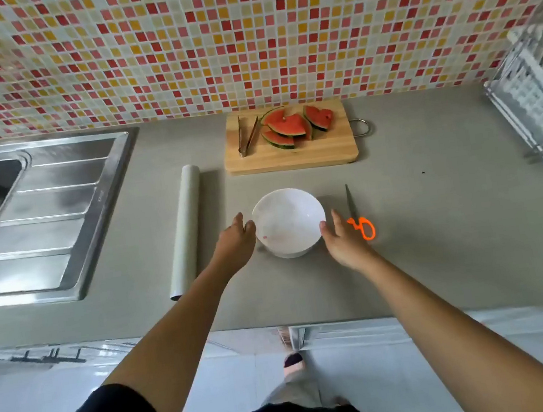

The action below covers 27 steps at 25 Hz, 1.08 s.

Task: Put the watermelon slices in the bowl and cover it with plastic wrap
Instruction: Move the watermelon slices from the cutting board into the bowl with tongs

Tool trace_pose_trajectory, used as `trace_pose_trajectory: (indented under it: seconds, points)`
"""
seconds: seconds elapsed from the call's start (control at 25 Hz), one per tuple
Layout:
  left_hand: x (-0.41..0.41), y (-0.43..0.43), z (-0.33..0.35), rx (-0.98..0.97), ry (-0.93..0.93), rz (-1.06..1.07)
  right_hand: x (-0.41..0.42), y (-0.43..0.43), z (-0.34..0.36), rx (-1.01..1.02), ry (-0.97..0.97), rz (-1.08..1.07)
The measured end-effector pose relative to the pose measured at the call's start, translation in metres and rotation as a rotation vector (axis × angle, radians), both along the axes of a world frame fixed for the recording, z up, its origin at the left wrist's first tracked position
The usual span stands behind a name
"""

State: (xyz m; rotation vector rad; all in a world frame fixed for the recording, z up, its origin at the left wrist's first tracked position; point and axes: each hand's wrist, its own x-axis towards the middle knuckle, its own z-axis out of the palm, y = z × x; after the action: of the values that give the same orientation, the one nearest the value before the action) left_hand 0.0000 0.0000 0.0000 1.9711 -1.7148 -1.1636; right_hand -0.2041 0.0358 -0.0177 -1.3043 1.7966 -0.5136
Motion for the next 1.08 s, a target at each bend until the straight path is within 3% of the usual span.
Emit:
trace_pose_trajectory:
  seconds: [0.2,0.32,0.64,0.84,1.08]
  points:
    - [-0.007,-0.02,-0.013,-0.047,0.19,0.007,0.007,-0.017,-0.009,-0.117,-0.149,-0.119]
    - [-0.014,-0.051,-0.008,-0.093,0.221,-0.016,-0.003,-0.048,0.001,-0.139,-0.129,-0.199]
    - [-0.019,-0.097,-0.022,-0.038,0.242,0.019,-0.008,-0.089,-0.004,-0.084,-0.185,-0.157]
    - [-0.016,-0.114,-0.027,-0.103,0.055,-0.027,-0.012,-0.097,-0.018,-0.123,-0.15,-0.258]
    - [-0.013,-0.211,-0.017,-0.267,-0.174,0.051,-0.002,-0.115,-0.029,-0.099,-0.141,-0.307]
